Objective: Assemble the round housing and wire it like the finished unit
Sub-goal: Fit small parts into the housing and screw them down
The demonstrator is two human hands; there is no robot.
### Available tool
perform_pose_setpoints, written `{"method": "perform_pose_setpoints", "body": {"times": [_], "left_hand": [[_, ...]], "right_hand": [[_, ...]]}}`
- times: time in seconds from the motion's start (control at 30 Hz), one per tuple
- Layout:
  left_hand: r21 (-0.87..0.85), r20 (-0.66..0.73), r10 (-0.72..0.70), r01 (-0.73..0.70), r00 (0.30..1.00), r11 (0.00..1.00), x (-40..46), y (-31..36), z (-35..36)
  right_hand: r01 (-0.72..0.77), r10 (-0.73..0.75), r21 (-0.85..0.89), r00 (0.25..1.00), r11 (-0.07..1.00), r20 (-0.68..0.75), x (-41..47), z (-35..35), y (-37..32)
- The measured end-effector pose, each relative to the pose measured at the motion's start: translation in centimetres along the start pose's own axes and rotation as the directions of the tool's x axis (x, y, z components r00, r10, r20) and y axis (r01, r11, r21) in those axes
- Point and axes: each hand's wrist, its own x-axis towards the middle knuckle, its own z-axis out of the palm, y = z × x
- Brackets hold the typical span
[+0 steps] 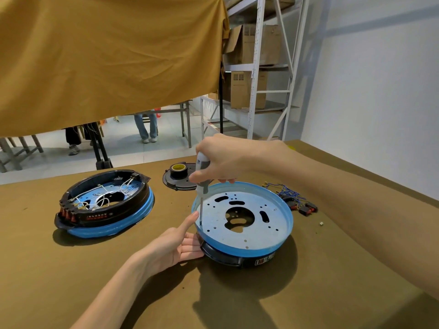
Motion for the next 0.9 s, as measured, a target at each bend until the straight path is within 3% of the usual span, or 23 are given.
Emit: {"method": "perform_pose_setpoints", "body": {"times": [0.1, 0.37, 0.57, 0.9], "left_hand": [[-0.005, -0.008, -0.001, 0.001, 1.000, 1.000, -0.1, 0.1, 0.1], [-0.011, 0.009, -0.006, 0.006, 1.000, 1.000, -0.3, 0.2, 0.1], [-0.022, 0.007, -0.008, 0.008, 1.000, 1.000, 0.0, 0.1, -0.1], [-0.031, 0.024, -0.022, 0.022, 0.999, 0.999, 0.0, 0.1, -0.1]], "right_hand": [[0.019, -0.020, 0.020, 0.998, 1.000, 0.051, -0.1, -0.2, 0.0], [-0.017, 0.018, 0.063, 1.000, 0.998, -0.021, 0.3, 0.2, 0.6], [-0.009, 0.021, 0.207, 0.998, 0.978, -0.053, -0.3, 0.5, 2.0], [0.022, -0.016, 0.151, 0.999, 0.988, -0.042, 1.0, 0.7, 0.1]]}}
